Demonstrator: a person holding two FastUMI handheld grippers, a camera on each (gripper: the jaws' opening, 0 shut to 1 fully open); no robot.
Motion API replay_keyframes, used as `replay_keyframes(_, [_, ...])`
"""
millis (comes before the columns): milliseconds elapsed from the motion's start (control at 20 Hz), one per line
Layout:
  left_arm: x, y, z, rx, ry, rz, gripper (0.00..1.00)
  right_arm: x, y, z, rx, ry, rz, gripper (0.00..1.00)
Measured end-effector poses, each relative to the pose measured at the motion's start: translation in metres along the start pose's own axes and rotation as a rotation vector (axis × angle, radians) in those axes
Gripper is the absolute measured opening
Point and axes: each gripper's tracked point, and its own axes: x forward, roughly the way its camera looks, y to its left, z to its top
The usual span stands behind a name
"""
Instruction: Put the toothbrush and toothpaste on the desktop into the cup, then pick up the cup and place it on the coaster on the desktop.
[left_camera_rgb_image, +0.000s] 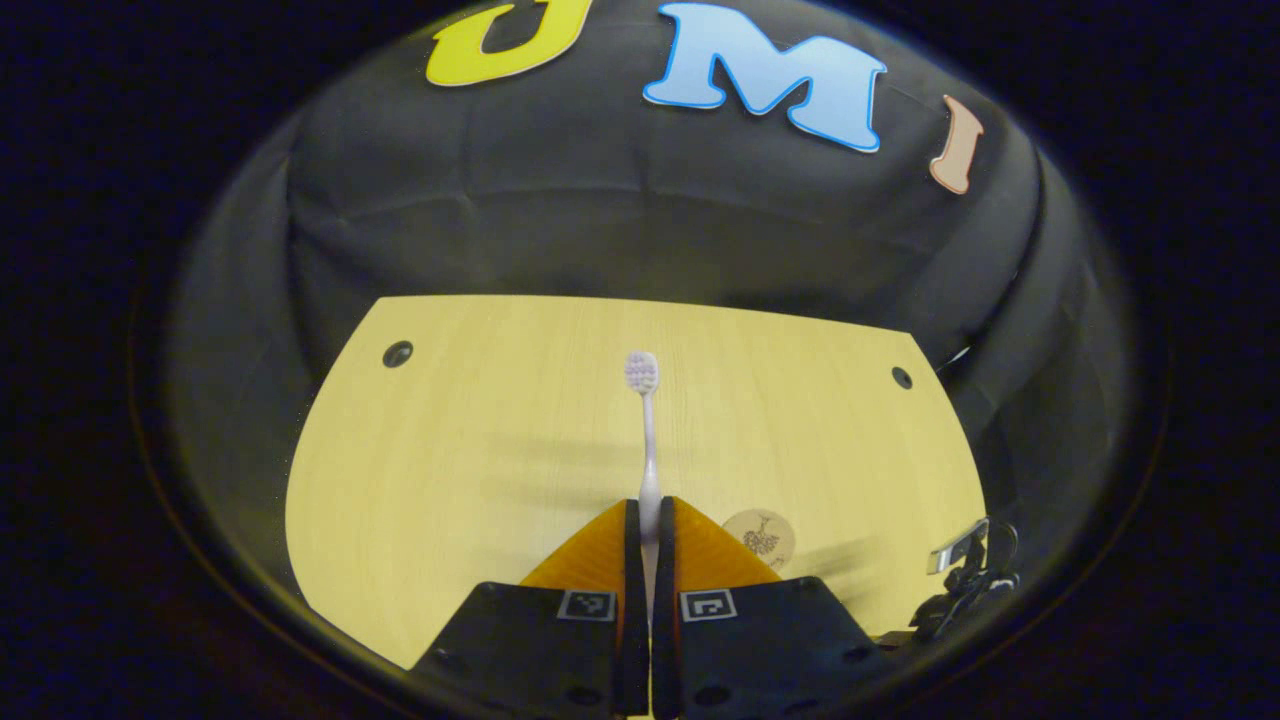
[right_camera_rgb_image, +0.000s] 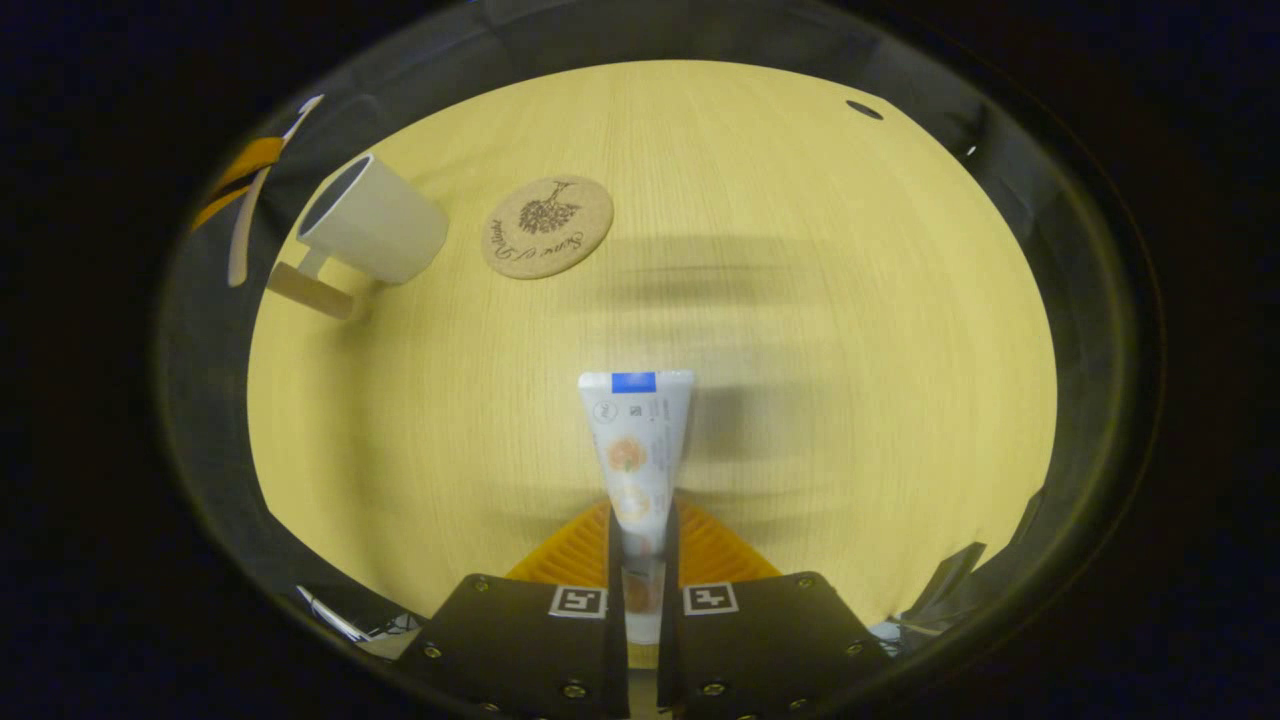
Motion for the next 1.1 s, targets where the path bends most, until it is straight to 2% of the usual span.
replay_keyframes(150, [0.015, 0.002, 0.007, 0.021, -0.032, -0.013, 0.10, -0.007, -0.004, 0.004, 0.028, -0.014, 0.004, 0.13])
replay_keyframes(200, [0.020, 0.004, 0.011, 0.022, -0.048, -0.014, 0.15, -0.010, -0.007, 0.007, 0.037, -0.021, 0.004, 0.13])
replay_keyframes(250, [0.023, 0.007, 0.015, 0.026, -0.064, -0.012, 0.10, -0.013, -0.009, 0.009, 0.045, -0.028, 0.003, 0.13])
replay_keyframes(400, [0.034, 0.015, 0.016, 0.024, -0.085, -0.013, 0.09, -0.020, -0.016, 0.013, 0.067, -0.041, -0.001, 0.13])
replay_keyframes(450, [0.038, 0.017, 0.017, 0.018, -0.095, -0.014, 0.14, -0.022, -0.018, 0.015, 0.074, -0.046, -0.002, 0.13])
replay_keyframes(500, [0.045, 0.018, 0.017, 0.017, -0.106, -0.009, 0.10, -0.025, -0.020, 0.016, 0.081, -0.049, -0.003, 0.13])
replay_keyframes(550, [0.050, 0.017, 0.017, 0.021, -0.117, -0.002, 0.14, -0.026, -0.023, 0.017, 0.088, -0.053, -0.003, 0.13])
replay_keyframes(600, [0.056, 0.016, 0.015, 0.026, -0.127, 0.003, 0.10, -0.029, -0.025, 0.018, 0.093, -0.056, -0.005, 0.13])
replay_keyframes(650, [0.059, 0.019, 0.012, 0.033, -0.134, 0.015, 0.10, -0.030, -0.027, 0.018, 0.097, -0.060, -0.007, 0.13])
replay_keyframes(700, [0.062, 0.023, 0.008, 0.039, -0.140, 0.022, 0.14, -0.033, -0.030, 0.020, 0.102, -0.064, -0.008, 0.13])
replay_keyframes(750, [0.064, 0.025, 0.004, 0.047, -0.140, 0.028, 0.14, -0.035, -0.032, 0.021, 0.106, -0.067, -0.009, 0.13])
replay_keyframes(800, [0.067, 0.027, 0.000, 0.049, -0.137, 0.034, 0.10, -0.037, -0.034, 0.022, 0.111, -0.072, -0.009, 0.13])
replay_keyframes(850, [0.067, 0.027, -0.003, 0.047, -0.138, 0.033, 0.14, -0.038, -0.032, 0.024, 0.116, -0.076, -0.008, 0.13])
replay_keyframes(900, [0.068, 0.028, -0.003, 0.045, -0.147, 0.034, 0.11, -0.039, -0.032, 0.025, 0.120, -0.081, -0.005, 0.13])
replay_keyframes(1100, [0.068, 0.029, -0.011, 0.050, -0.139, 0.045, 0.16, -0.051, -0.032, 0.033, 0.127, -0.103, 0.008, 0.13])
